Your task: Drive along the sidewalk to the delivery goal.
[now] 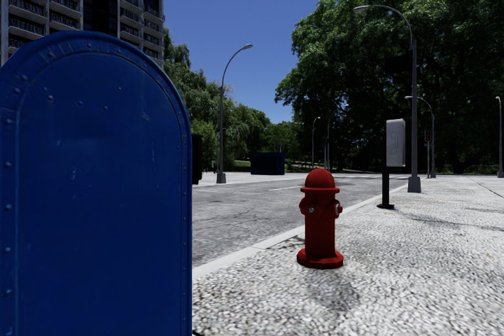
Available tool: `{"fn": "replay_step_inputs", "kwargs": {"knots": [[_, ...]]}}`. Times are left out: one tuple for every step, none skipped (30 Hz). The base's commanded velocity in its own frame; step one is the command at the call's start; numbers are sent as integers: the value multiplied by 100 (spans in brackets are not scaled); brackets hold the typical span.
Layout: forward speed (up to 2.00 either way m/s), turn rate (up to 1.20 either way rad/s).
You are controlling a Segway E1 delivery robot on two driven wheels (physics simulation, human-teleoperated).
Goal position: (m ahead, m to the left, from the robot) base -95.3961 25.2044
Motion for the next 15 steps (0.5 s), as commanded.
{"fn": "replay_step_inputs", "kwargs": {"knots": [[0,0],[0,0],[0,0],[0,0],[0,0],[0,0],[0,0],[0,0],[0,0],[0,0],[0,0],[0,0],[0,0],[0,0],[0,0]]}}
